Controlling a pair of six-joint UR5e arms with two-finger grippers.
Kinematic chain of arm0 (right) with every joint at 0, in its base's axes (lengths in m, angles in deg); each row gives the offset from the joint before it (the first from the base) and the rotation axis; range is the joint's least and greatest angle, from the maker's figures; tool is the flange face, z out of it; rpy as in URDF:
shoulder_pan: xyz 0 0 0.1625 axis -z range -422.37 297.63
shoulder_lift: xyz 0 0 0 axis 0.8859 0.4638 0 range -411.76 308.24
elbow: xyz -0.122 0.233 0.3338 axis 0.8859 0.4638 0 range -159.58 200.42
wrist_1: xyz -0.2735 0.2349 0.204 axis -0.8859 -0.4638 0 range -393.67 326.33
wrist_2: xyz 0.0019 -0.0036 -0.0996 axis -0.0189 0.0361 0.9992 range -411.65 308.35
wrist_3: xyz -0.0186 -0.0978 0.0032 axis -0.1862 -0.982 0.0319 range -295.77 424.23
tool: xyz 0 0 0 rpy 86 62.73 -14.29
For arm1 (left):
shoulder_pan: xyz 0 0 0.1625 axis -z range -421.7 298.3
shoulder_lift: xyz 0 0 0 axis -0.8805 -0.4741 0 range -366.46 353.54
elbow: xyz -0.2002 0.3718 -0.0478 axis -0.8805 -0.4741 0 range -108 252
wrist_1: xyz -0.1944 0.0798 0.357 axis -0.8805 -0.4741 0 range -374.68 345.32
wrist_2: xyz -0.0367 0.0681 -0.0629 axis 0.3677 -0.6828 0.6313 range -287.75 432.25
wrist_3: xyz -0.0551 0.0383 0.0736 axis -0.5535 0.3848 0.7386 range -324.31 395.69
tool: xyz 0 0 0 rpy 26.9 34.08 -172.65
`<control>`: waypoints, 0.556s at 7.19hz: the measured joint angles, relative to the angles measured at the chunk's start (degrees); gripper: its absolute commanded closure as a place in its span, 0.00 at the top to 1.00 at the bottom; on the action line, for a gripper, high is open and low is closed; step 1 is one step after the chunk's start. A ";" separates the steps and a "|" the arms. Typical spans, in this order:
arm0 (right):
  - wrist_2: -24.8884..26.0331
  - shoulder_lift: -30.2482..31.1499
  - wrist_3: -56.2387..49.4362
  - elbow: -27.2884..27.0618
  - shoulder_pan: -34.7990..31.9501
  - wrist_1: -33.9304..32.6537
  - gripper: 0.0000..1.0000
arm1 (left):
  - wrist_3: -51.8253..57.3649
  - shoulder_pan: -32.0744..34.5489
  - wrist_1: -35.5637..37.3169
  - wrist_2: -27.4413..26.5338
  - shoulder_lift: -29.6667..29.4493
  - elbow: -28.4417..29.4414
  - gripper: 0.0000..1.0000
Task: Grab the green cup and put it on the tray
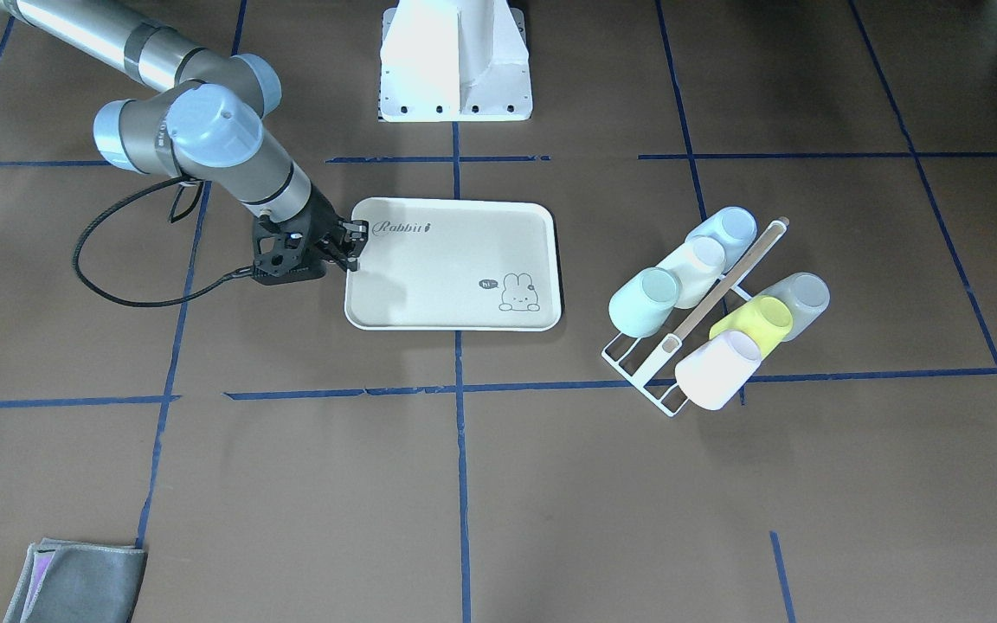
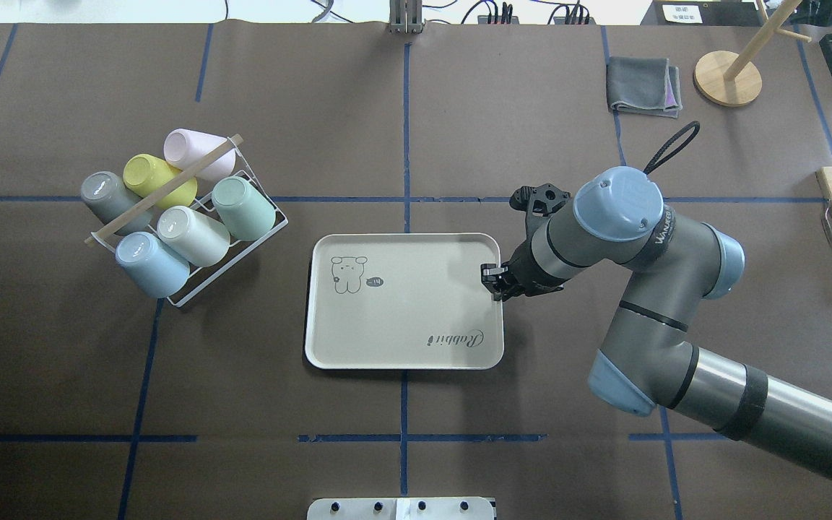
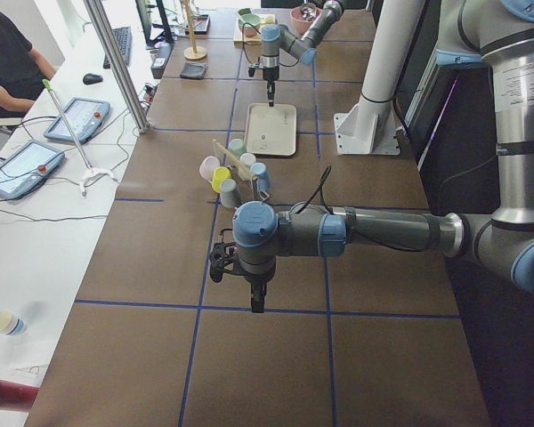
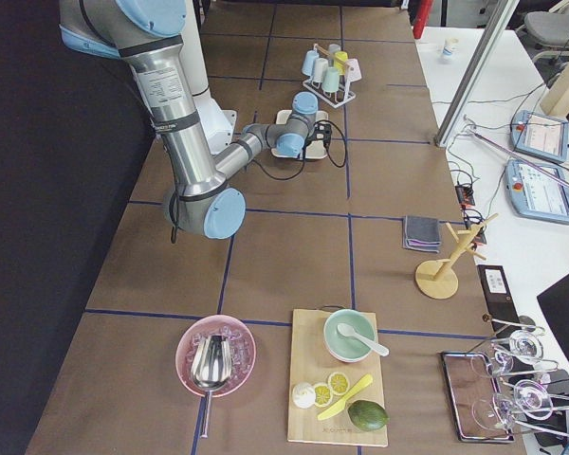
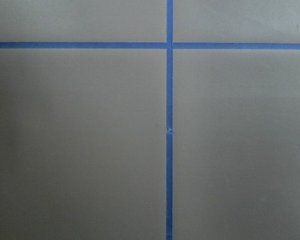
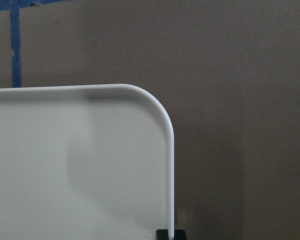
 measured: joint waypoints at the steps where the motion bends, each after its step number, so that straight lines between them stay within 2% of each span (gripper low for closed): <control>1: 0.29 -0.17 0.01 0.01 0.38 -0.19 0.07 | 0.00 0.00 0.00 0.03 0.00 -0.04 1.00; 2: 0.24 -0.17 -0.09 0.01 0.48 -0.28 0.41 | 0.00 0.00 0.00 0.03 0.00 -0.07 1.00; 3: -0.08 -0.04 -0.21 -0.22 0.43 -0.35 0.99 | 0.00 -0.01 -0.06 0.04 0.00 -0.07 1.00; 4: -0.44 0.22 -0.15 -0.96 0.31 -0.47 1.00 | -0.06 -0.12 -0.19 0.04 -0.16 -0.11 1.00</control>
